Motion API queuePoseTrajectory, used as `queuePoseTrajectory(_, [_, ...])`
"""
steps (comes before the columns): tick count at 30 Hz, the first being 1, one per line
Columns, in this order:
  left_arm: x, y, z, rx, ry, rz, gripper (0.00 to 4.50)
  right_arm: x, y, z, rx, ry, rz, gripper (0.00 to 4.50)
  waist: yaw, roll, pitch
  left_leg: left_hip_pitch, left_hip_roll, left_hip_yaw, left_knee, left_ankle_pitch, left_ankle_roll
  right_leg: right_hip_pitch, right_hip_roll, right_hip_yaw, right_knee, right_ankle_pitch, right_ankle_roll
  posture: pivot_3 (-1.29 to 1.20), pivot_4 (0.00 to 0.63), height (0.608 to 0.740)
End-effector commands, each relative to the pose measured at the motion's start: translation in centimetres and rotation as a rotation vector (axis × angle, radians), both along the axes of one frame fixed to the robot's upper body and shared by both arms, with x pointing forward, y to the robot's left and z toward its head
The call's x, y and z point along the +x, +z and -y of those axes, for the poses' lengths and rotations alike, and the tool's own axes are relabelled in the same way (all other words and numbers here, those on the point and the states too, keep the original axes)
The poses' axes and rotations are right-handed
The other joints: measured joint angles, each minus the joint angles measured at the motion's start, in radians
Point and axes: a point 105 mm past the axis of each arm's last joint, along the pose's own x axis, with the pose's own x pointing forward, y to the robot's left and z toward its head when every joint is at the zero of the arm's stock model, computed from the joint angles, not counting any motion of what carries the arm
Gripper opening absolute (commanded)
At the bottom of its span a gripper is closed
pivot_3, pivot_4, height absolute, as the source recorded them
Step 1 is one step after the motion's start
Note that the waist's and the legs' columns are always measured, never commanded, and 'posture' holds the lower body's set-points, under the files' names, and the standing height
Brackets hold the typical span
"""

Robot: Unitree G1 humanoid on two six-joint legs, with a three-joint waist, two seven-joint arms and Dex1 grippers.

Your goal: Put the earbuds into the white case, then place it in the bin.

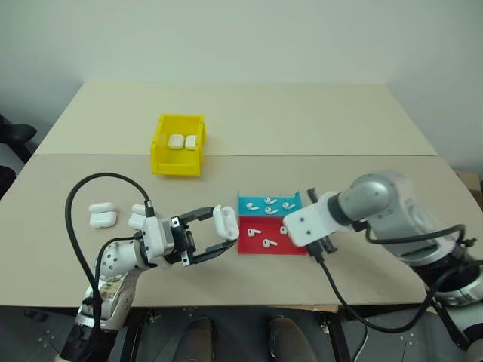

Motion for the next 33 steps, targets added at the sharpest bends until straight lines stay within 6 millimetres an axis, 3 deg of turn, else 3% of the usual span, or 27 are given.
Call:
queuePoseTrajectory(1, [-0.1,2.1,0.8,-0.090,-0.063,0.010,2.75,0.1,6.0,1.1,0.239,-0.089,0.120,1.09,0.000,0.000,0.000,0.000,0.000,0.000,0.000,0.000,0.000,0.000,0.000,0.000,0.000,0.000,0.000,0.00,0.150,0.740])
queuePoseTrajectory(4, [-0.2,4.0,1.6,-0.161,-0.113,-0.005,2.75,-0.6,10.1,0.8,0.539,-0.083,0.156,1.09,-0.002,0.000,0.000,0.000,0.000,-0.001,0.000,0.000,0.000,0.001,0.000,0.000,0.000,0.000,0.000,0.00,0.150,0.740])
queuePoseTrajectory(6, [-0.6,5.1,2.1,-0.186,-0.174,-0.007,2.75,-2.1,12.6,0.7,0.760,-0.019,0.140,1.09,-0.005,0.000,0.000,0.000,0.000,-0.001,0.000,0.000,0.000,0.000,0.001,0.000,0.000,0.000,0.000,0.00,0.150,0.740])
queuePoseTrajectory(10, [-1.0,5.5,3.0,-0.171,-0.258,-0.010,2.75,-4.3,14.3,0.0,1.000,0.151,0.189,1.09,-0.003,0.000,0.000,0.000,0.000,-0.002,0.000,0.000,0.000,0.002,0.001,0.000,0.000,0.000,0.000,0.00,0.150,0.740])
queuePoseTrajectory(15, [-1.0,6.2,3.9,-0.178,-0.321,0.007,2.75,-6.4,14.7,-1.5,1.206,0.360,0.121,1.09,-0.004,0.000,0.000,0.000,0.000,-0.002,0.000,0.000,0.000,0.001,0.001,0.001,0.001,0.000,0.000,0.00,0.150,0.740])
queuePoseTrajectory(20, [-1.2,6.4,4.2,-0.176,-0.354,0.026,2.75,-7.3,14.1,-2.4,1.244,0.509,0.036,1.09,-0.006,0.000,0.000,0.000,0.000,-0.002,0.000,0.000,0.000,0.001,0.001,0.001,0.000,0.000,0.000,0.00,0.150,0.740])
queuePoseTrajectory(33, [-1.8,6.5,4.0,-0.167,-0.335,0.038,2.75,-5.7,11.2,-3.8,1.184,0.531,-0.038,1.09,-0.004,0.000,0.000,0.000,0.000,-0.002,0.000,0.000,0.000,0.001,0.002,0.000,0.000,0.000,0.000,0.00,0.150,0.740])
